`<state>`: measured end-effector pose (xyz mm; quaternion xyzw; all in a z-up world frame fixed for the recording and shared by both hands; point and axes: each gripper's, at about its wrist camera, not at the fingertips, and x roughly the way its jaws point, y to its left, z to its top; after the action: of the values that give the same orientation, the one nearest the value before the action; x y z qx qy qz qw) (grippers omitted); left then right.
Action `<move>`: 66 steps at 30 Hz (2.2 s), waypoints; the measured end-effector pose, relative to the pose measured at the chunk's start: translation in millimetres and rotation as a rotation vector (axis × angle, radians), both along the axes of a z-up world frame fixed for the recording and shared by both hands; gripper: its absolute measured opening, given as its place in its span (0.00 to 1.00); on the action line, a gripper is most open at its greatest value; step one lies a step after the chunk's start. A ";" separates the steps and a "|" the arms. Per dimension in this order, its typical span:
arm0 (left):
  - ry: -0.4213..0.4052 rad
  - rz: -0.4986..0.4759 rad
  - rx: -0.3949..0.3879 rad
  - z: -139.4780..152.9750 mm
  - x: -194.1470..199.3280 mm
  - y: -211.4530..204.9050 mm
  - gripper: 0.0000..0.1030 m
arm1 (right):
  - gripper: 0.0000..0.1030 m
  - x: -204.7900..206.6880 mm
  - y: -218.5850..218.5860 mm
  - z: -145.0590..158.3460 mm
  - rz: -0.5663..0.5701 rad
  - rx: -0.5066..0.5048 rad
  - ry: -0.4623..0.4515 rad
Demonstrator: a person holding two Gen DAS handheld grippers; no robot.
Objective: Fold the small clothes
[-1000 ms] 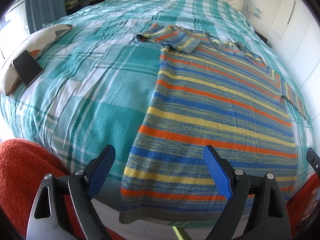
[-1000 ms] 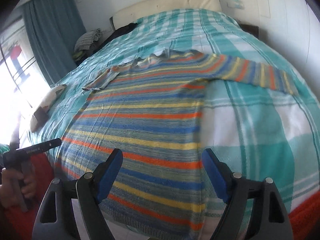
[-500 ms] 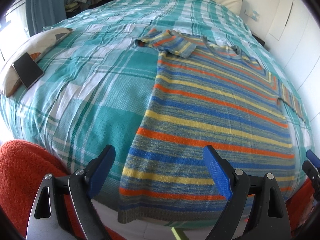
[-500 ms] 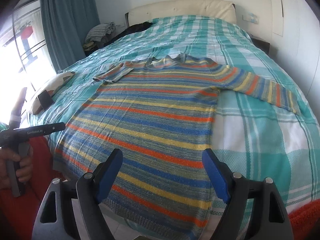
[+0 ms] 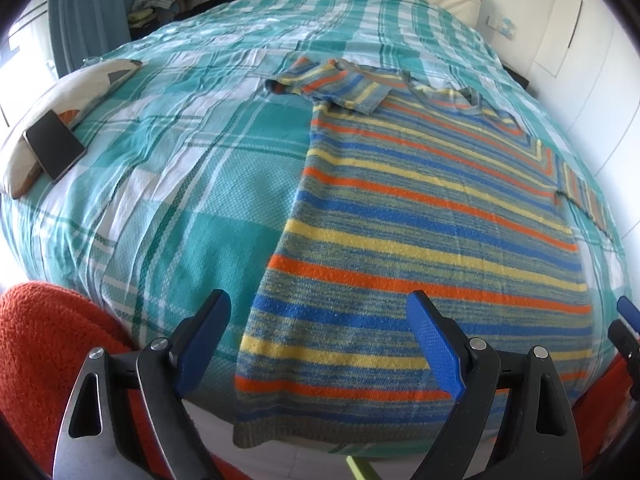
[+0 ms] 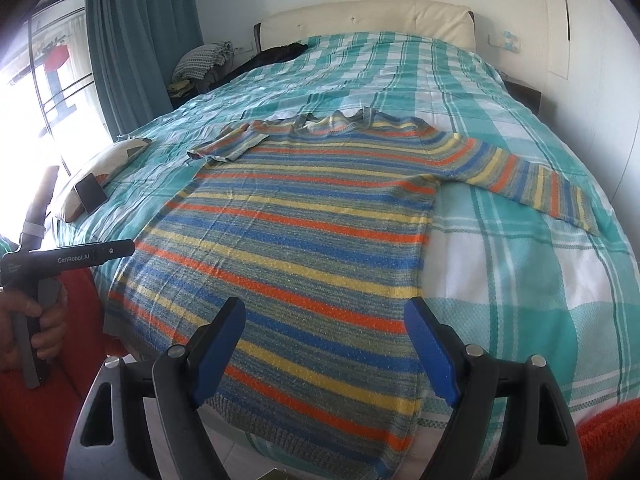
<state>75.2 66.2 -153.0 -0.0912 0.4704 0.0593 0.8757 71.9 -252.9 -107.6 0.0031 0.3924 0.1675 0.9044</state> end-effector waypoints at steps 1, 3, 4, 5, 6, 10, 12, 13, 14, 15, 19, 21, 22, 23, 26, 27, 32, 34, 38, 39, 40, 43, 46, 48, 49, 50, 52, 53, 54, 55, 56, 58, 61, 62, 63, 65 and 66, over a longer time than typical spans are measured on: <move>0.001 0.002 -0.001 -0.2 0.2 0.4 0.88 | 0.79 0.2 -0.1 0.2 -0.001 -0.002 0.000; 0.004 0.000 0.004 0.0 1.0 1.0 0.88 | 0.79 0.4 -0.3 1.4 -0.005 -0.005 -0.004; 0.006 -0.002 0.010 0.3 1.7 0.6 0.88 | 0.79 0.0 -0.4 2.3 -0.008 -0.002 -0.009; 0.006 -0.006 0.018 0.8 2.3 -0.3 0.88 | 0.79 -0.7 -0.5 3.3 -0.009 0.004 -0.014; 0.005 -0.009 0.025 1.1 2.4 -1.6 0.88 | 0.79 -1.2 -0.3 4.1 -0.007 0.009 -0.017; -0.005 -0.021 0.046 3.4 -0.7 -8.7 0.88 | 0.79 -4.1 2.2 5.1 0.024 0.002 -0.028; -0.021 -0.020 0.054 6.5 -3.0 -10.5 0.88 | 0.79 -3.5 4.0 3.7 0.039 -0.012 -0.029; -0.025 -0.021 0.056 7.2 -3.5 -10.7 0.88 | 0.79 -2.8 4.3 2.8 0.043 -0.013 -0.027; -0.026 -0.022 0.058 7.2 -3.5 -10.3 0.88 | 0.79 -2.0 4.7 1.9 0.044 -0.012 -0.023; -0.024 -0.022 0.058 6.7 -3.3 -9.8 0.88 | 0.79 -1.6 4.6 1.2 0.042 -0.010 -0.022; -0.013 -0.015 0.039 3.9 -1.3 -5.5 0.88 | 0.79 -2.9 5.2 3.0 0.037 -0.011 -0.031; -0.015 -0.011 0.024 4.0 -1.4 -3.7 0.88 | 0.79 -3.5 6.8 2.3 0.037 -0.023 -0.028; -0.016 -0.010 0.018 4.1 -1.7 -2.8 0.88 | 0.79 -3.5 7.8 1.3 0.038 -0.029 -0.022; -0.016 -0.009 0.015 4.1 -2.2 -2.5 0.88 | 0.79 -3.8 8.5 0.6 0.038 -0.032 -0.019; -0.015 -0.011 0.014 4.0 -2.5 -2.7 0.88 | 0.79 -4.4 11.1 -0.2 0.046 -0.037 -0.017; -0.017 -0.011 0.014 4.3 -2.7 -2.5 0.88 | 0.79 -5.1 12.2 -0.1 0.051 -0.040 -0.019; -0.051 -0.003 0.013 7.6 -1.9 -5.4 0.88 | 0.79 -5.9 16.3 -3.0 0.075 -0.046 -0.015; -0.055 -0.027 0.021 11.0 -1.7 -11.9 0.88 | 0.79 -4.6 15.5 -2.8 0.080 -0.022 -0.008; -0.032 -0.081 0.006 21.0 -13.2 -18.5 0.88 | 0.79 0.5 9.8 0.8 0.057 0.031 -0.002; -0.022 -0.087 -0.006 23.3 -13.7 -17.1 0.88 | 0.79 2.3 7.4 1.4 0.044 0.048 0.004; -0.012 -0.092 -0.022 26.3 -14.0 -14.7 0.88 | 0.79 3.5 5.7 1.7 0.035 0.059 0.008; 0.000 -0.099 -0.056 40.4 -4.2 -1.7 0.88 | 0.79 7.0 -3.4 2.4 0.003 0.088 0.018; -0.035 -0.114 -0.059 65.1 30.1 13.7 0.89 | 0.79 9.3 -10.5 0.4 -0.019 0.103 0.031; -0.036 -0.171 -0.021 79.9 71.8 11.8 0.90 | 0.79 13.0 -14.5 -3.3 -0.032 0.115 0.047; -0.039 -0.214 0.004 83.4 91.4 4.9 0.90 | 0.79 14.7 -15.5 -4.7 -0.035 0.119 0.052; -0.041 -0.264 0.042 83.0 109.2 -3.3 0.90 | 0.79 16.6 -16.6 -6.4 -0.040 0.124 0.059; -0.037 -0.347 0.152 74.9 142.7 -24.5 0.90 | 0.79 20.0 -19.2 -9.8 -0.050 0.136 0.068; -0.026 -0.393 0.208 66.1 161.8 -37.0 0.90 | 0.79 21.9 -20.7 -11.3 -0.057 0.145 0.075; -0.005 -0.440 0.250 53.4 182.5 -48.5 0.90 | 0.79 22.9 -21.5 -12.2 -0.060 0.149 0.079; 0.013 -0.456 0.283 42.2 199.2 -53.3 0.90 | 0.79 23.6 -22.3 -13.0 -0.063 0.152 0.082; 0.032 -0.455 0.328 27.4 218.4 -57.6 0.90 | 0.79 23.7 -23.5 -13.6 -0.067 0.154 0.085; 0.076 -0.414 0.365 1.3 248.1 -52.4 0.90 | 0.79 23.1 -25.4 -13.8 -0.073 0.155 0.087; 0.151 -0.318 0.282 -27.4 273.1 -25.9 0.79 | 0.79 23.4 -29.8 -14.7 -0.089 0.165 0.095; 0.166 -0.278 0.190 -33.6 276.7 -9.1 0.59 | 0.79 24.3 -31.5 -15.5 -0.095 0.171 0.100; 0.159 -0.253 0.140 -33.2 276.5 1.9 0.39 | 0.79 25.7 -33.5 -17.0 -0.102 0.179 0.109; 0.137 -0.187 0.067 -18.2 272.8 31.7 0.04 | 0.79 28.0 -35.9 -18.5 -0.112 0.183 0.117; 0.098 -0.158 0.017 -5.6 268.1 48.4 0.03 | 0.79 29.4 -36.9 -19.3 -0.117 0.183 0.120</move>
<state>343.3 114.6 -158.6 -0.0433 0.5179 -0.0016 0.8543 101.3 -289.8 -126.9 0.1185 0.4280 0.1488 0.8835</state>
